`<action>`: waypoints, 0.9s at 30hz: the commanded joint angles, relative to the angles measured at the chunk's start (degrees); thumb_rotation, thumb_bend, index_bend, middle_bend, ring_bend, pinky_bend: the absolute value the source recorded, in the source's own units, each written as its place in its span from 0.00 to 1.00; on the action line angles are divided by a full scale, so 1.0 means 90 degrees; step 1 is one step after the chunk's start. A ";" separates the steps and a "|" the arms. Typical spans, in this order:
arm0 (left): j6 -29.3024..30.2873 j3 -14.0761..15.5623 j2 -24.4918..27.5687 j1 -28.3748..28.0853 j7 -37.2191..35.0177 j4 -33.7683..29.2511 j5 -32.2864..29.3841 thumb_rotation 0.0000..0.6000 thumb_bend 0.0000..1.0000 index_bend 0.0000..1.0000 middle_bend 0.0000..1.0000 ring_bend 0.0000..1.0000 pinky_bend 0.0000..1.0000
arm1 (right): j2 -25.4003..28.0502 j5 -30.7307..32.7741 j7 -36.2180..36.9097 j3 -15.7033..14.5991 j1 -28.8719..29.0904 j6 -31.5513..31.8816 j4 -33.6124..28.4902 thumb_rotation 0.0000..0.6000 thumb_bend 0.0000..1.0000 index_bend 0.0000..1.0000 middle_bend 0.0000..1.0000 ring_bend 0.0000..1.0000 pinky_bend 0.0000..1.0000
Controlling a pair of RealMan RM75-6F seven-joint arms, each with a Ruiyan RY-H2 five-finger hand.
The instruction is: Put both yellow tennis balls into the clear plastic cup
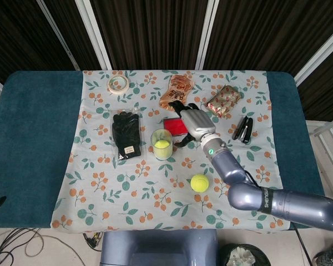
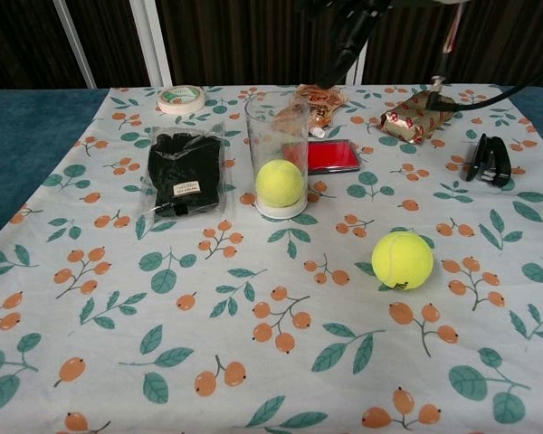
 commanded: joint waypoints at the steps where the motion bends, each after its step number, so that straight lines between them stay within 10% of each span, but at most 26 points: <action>1: 0.0001 0.0002 -0.0002 0.0001 0.0009 -0.0005 0.0004 1.00 0.04 0.10 0.00 0.00 0.10 | 0.0516 -0.0460 0.0070 -0.0279 -0.0420 0.0163 -0.0377 1.00 0.14 0.00 0.01 0.17 0.00; 11: 0.0007 0.0002 -0.0013 0.0006 0.0058 -0.0030 -0.0007 1.00 0.04 0.10 0.00 0.00 0.10 | 0.1166 -0.3041 0.1018 -0.1216 -0.2213 0.0559 -0.1460 1.00 0.14 0.00 0.01 0.17 0.00; 20: -0.0034 0.0014 -0.0009 -0.0001 0.0103 -0.0072 -0.0030 1.00 0.04 0.10 0.00 0.00 0.10 | 0.0107 -0.5465 0.1827 -0.2142 -0.3409 0.1413 -0.0768 1.00 0.14 0.05 0.04 0.18 0.00; 27: -0.0031 0.0012 0.0002 0.0004 0.0119 -0.0088 -0.0042 1.00 0.04 0.10 0.00 0.00 0.10 | -0.0524 -0.5831 0.2088 -0.2346 -0.3641 0.1461 -0.0232 1.00 0.14 0.11 0.07 0.21 0.00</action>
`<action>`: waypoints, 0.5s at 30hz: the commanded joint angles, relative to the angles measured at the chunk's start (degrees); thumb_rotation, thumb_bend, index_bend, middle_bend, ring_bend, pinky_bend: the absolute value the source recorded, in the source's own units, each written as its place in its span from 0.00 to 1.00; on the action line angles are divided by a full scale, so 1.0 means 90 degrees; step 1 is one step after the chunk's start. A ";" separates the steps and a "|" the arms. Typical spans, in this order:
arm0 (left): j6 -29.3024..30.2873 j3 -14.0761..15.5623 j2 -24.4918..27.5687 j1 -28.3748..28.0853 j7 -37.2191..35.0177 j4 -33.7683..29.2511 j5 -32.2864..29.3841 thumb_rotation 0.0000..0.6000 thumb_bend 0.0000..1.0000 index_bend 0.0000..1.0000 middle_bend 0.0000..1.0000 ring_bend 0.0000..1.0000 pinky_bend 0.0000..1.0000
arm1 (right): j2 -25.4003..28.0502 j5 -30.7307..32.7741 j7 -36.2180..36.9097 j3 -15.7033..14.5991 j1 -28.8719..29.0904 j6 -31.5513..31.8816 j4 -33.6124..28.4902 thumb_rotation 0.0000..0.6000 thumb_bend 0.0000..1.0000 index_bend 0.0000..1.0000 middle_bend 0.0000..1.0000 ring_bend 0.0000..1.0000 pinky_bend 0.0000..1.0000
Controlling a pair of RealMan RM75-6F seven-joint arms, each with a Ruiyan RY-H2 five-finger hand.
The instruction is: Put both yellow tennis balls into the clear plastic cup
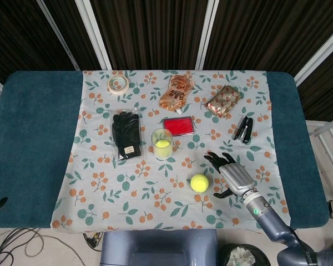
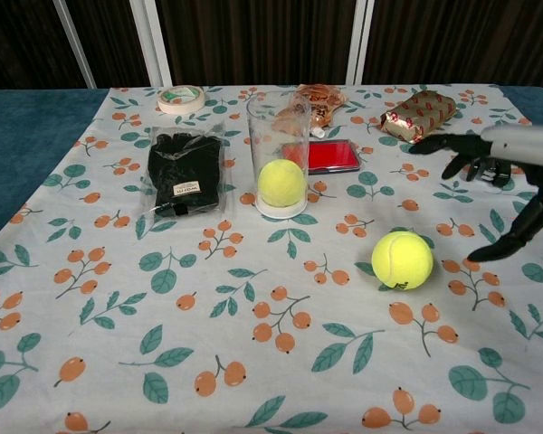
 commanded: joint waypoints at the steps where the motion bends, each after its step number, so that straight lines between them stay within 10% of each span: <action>1: 0.0000 0.0001 -0.0001 0.0002 0.0004 0.0001 -0.0004 1.00 0.04 0.10 0.00 0.00 0.10 | -0.0304 -0.0157 0.0069 -0.0132 -0.0128 0.0046 0.0243 1.00 0.14 0.13 0.09 0.22 0.00; 15: 0.0001 -0.0023 0.0019 0.0007 -0.0018 0.0004 -0.0046 1.00 0.04 0.10 0.00 0.00 0.10 | -0.1522 -0.0146 -0.0117 0.0092 -0.0039 -0.0154 0.1160 1.00 0.26 0.27 0.20 0.31 0.00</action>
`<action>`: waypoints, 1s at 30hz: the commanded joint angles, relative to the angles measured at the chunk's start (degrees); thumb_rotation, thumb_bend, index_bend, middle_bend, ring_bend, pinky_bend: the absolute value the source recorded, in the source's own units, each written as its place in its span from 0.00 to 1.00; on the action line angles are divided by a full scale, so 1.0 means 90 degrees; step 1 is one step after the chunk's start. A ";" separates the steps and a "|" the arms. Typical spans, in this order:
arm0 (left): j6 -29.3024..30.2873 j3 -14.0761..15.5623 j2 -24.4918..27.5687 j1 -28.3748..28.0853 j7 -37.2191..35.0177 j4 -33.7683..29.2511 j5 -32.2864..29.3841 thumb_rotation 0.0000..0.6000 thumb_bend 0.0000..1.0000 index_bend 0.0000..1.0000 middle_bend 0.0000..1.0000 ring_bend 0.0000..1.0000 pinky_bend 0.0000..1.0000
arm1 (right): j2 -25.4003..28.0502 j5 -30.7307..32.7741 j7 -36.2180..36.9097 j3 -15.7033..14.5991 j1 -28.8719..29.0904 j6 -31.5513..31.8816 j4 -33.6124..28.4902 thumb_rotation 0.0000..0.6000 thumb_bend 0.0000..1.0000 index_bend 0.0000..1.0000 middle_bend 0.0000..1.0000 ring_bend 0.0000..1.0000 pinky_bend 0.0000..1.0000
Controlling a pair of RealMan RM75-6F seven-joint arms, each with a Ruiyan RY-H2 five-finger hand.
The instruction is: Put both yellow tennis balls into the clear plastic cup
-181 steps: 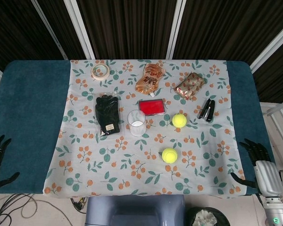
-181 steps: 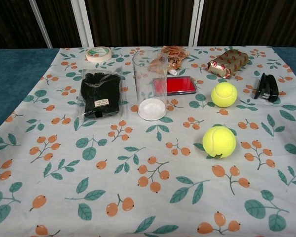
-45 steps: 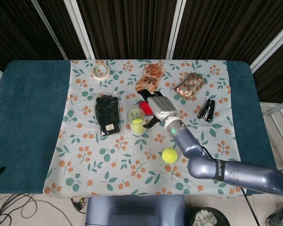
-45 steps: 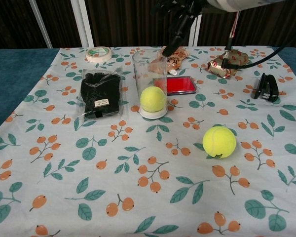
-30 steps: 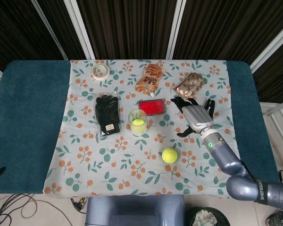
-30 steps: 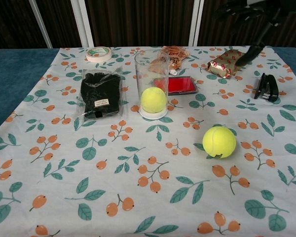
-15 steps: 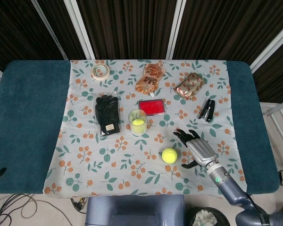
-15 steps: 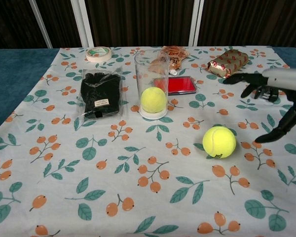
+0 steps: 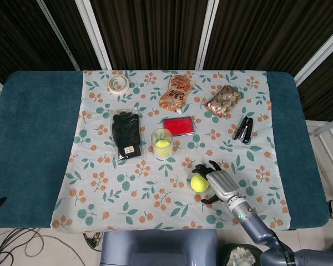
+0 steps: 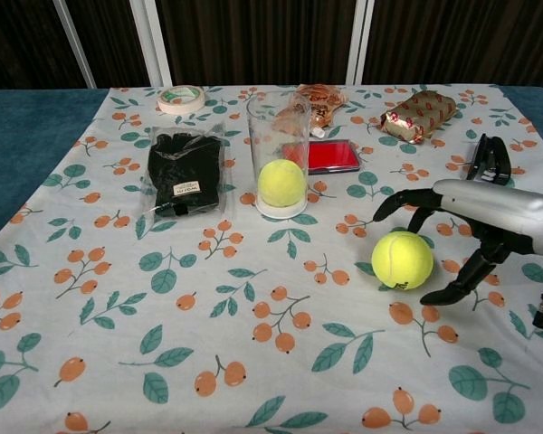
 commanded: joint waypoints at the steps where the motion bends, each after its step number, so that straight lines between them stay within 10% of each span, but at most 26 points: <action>1: -0.0002 -0.0004 0.0001 -0.0001 -0.0001 0.0002 -0.0007 1.00 0.04 0.10 0.00 0.00 0.10 | -0.0198 0.0083 -0.0137 0.0079 0.0074 -0.0116 0.0198 1.00 0.28 0.28 0.21 0.32 0.00; 17: 0.0007 -0.0029 0.0054 0.0020 -0.0048 -0.0029 -0.0073 1.00 0.04 0.11 0.00 0.00 0.11 | -0.0392 0.0337 -0.0434 0.0513 0.0145 -0.0004 0.0244 1.00 0.62 0.58 0.46 0.62 0.37; 30: 0.0006 0.0003 0.0061 0.0026 -0.0007 -0.0077 -0.0033 1.00 0.04 0.11 0.00 0.00 0.11 | 0.1000 0.1324 -0.0959 0.2159 0.1117 -0.0485 -0.0360 1.00 0.62 0.58 0.46 0.62 0.58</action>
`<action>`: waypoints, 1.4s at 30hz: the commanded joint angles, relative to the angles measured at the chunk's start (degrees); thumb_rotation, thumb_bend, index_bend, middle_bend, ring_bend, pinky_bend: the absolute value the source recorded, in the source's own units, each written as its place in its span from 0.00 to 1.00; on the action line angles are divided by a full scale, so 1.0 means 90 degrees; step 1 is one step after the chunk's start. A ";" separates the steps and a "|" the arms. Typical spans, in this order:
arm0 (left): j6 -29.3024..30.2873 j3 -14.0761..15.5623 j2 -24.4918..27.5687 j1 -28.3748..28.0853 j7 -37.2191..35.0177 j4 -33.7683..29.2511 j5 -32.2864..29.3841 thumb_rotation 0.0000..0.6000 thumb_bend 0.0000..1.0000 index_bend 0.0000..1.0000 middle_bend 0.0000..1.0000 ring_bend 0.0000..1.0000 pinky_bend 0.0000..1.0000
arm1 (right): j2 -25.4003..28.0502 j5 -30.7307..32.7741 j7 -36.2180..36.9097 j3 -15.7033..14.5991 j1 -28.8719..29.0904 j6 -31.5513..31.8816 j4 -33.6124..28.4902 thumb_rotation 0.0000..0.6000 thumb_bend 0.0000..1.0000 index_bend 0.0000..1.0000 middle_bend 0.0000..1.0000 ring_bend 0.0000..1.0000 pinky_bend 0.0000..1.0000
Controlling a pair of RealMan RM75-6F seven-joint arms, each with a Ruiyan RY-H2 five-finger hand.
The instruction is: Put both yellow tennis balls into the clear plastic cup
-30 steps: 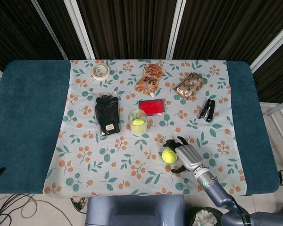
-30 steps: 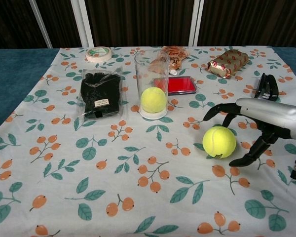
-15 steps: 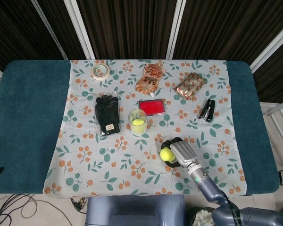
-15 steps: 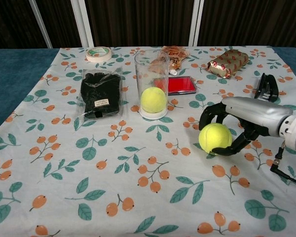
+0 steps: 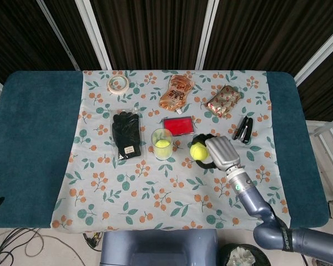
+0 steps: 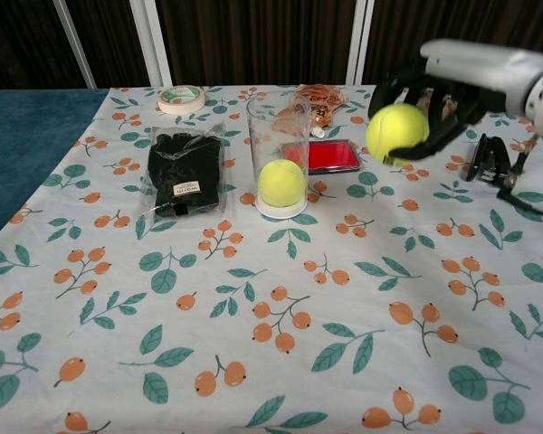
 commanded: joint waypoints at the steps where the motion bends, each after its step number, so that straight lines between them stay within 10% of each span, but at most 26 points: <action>1: 0.0009 0.0007 -0.0003 0.0002 0.0012 -0.0009 0.0018 1.00 0.04 0.11 0.00 0.00 0.11 | 0.0425 0.0657 -0.0411 0.0534 0.0523 -0.0389 -0.0085 1.00 0.62 0.58 0.46 0.62 0.59; 19: -0.0007 -0.0039 0.0022 0.0000 -0.0055 0.0011 -0.0068 1.00 0.04 0.11 0.00 0.00 0.11 | 0.0184 0.3106 -0.1645 0.0909 0.2435 -0.0886 -0.0180 1.00 0.59 0.55 0.41 0.57 0.76; 20: -0.0010 -0.0041 0.0026 -0.0001 -0.0068 0.0014 -0.0070 1.00 0.04 0.11 0.00 0.00 0.11 | 0.0147 0.3215 -0.1692 0.0872 0.2526 -0.0895 -0.0169 1.00 0.55 0.53 0.39 0.54 0.72; 24: -0.0002 -0.0049 0.0044 0.0005 -0.0108 0.0015 -0.0075 1.00 0.04 0.11 0.00 0.00 0.11 | 0.0139 0.3626 -0.1817 0.0720 0.2752 -0.1016 -0.0198 1.00 0.25 0.32 0.22 0.32 0.01; 30: -0.0001 -0.0058 0.0060 0.0010 -0.0140 0.0017 -0.0094 1.00 0.04 0.11 0.00 0.00 0.11 | 0.0322 0.4567 -0.2091 0.0414 0.3174 -0.1149 -0.0264 1.00 0.12 0.16 0.06 0.12 0.00; 42: 0.0021 -0.0047 0.0034 0.0011 -0.0091 0.0025 -0.0057 1.00 0.04 0.11 0.00 0.00 0.11 | 0.0926 0.4945 -0.1927 0.0249 0.3317 -0.1071 -0.0589 1.00 0.10 0.09 0.01 0.09 0.00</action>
